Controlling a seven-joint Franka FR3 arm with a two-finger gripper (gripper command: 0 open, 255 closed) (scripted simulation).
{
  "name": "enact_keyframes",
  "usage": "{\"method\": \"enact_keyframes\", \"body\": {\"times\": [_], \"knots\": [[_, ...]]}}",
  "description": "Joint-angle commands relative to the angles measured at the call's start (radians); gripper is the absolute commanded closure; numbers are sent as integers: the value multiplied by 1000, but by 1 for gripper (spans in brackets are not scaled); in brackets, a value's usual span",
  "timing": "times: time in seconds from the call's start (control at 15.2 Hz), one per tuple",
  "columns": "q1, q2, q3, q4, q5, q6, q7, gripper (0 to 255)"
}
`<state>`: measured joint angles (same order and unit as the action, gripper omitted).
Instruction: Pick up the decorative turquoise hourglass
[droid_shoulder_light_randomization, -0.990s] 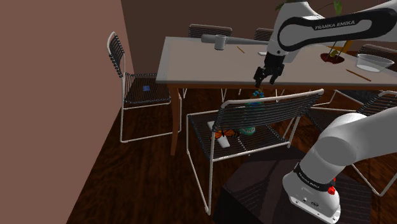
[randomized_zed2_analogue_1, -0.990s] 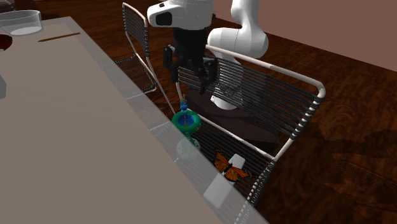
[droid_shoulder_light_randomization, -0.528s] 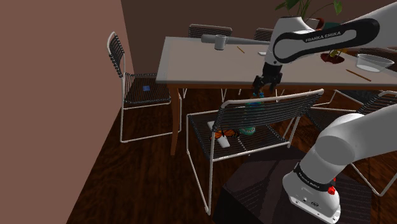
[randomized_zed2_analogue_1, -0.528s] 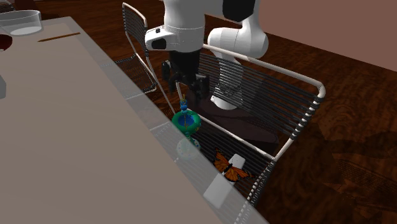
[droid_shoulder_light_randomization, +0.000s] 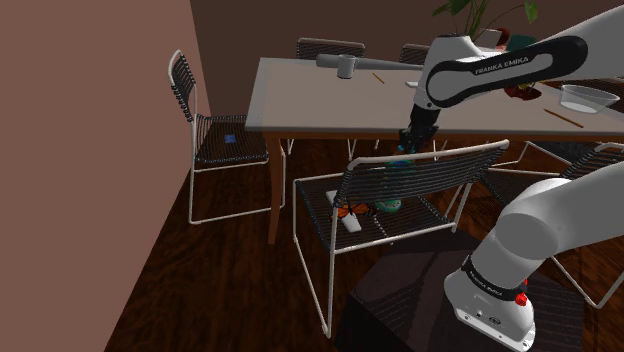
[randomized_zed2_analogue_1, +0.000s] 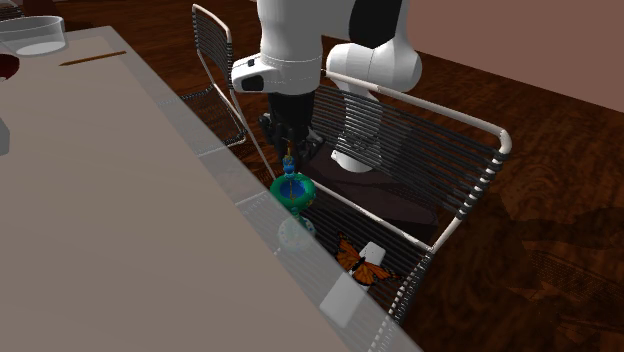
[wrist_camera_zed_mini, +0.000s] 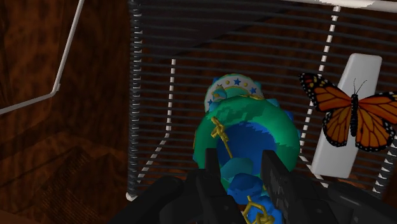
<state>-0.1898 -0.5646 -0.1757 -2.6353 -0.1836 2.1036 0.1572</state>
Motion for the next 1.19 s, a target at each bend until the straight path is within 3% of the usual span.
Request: {"method": "enact_keyframes", "body": {"times": [0.0, 0.33, 1.12], "knots": [[0, 0, 0, -1, 0, 0, 0, 255], [0, 0, 0, -2, 0, 1, 0, 255], [5, -48, 16, 128, 16, -176, -12, 255]]}}
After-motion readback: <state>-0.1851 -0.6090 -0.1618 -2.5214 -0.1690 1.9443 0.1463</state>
